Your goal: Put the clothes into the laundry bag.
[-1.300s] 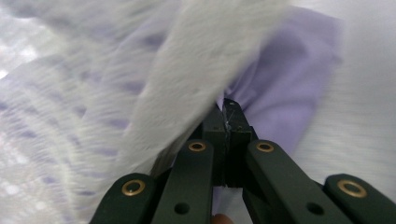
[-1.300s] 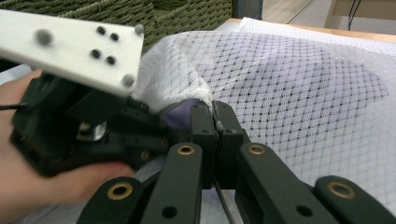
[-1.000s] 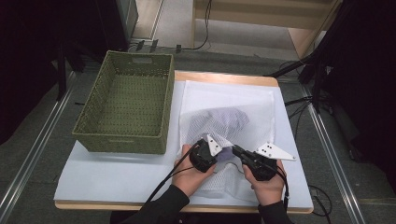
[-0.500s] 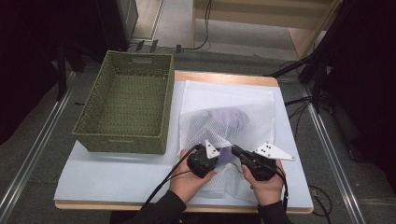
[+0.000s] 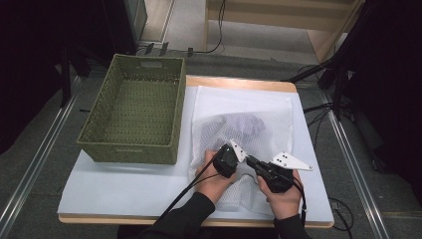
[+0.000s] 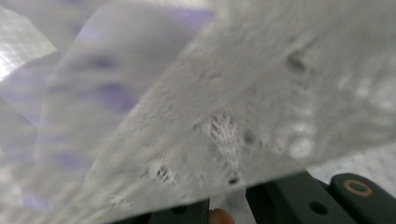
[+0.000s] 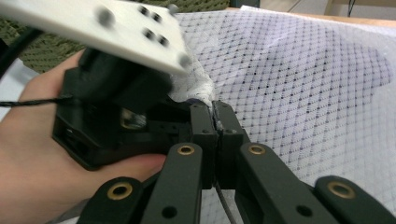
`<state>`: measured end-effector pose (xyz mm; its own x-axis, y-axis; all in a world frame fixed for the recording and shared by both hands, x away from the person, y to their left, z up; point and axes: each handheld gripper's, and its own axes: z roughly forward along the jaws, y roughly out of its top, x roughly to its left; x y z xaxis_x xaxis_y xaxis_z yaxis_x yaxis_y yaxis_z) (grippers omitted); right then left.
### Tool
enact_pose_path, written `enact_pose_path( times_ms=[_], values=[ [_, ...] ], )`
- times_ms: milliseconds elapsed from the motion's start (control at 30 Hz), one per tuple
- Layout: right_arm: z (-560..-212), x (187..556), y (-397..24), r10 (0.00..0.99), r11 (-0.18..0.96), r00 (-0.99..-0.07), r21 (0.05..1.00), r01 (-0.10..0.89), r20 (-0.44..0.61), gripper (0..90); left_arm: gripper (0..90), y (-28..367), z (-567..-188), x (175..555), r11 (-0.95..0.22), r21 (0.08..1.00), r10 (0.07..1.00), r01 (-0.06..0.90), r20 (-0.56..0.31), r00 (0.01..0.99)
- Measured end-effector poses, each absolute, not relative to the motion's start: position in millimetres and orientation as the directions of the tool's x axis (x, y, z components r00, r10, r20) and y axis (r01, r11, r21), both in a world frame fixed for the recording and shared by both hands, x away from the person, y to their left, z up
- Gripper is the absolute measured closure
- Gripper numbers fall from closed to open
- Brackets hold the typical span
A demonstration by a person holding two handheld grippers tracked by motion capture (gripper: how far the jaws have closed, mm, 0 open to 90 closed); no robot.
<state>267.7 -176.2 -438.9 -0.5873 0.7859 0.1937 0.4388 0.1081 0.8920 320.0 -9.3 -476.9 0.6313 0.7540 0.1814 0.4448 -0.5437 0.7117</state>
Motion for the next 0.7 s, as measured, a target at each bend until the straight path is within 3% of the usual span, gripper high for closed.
enact_pose_path(
  times_ms=[133, 333, 700],
  values=[
    [-440.3, 268.6, -178.7, 0.788, 0.105, -0.583, 0.89, 0.444, 0.197, 89.9, 80.6, 4.0, -472.3, 309.4, -0.487, 0.739, 0.734, 0.466, 0.058, 0.677],
    [-439.4, 267.9, -178.4, 0.788, 0.103, -0.582, 0.889, 0.446, 0.201, 89.9, 68.3, 30.4, -456.5, 289.4, -0.434, 0.771, 0.697, 0.466, -0.04, 0.716],
    [-438.1, 260.2, -178.0, 0.781, 0.117, -0.595, 0.89, 0.44, 0.192, 89.9, 61.5, 80.8, -456.0, 264.5, -0.46, 0.747, 0.717, 0.479, -0.006, 0.697]
  ],
)
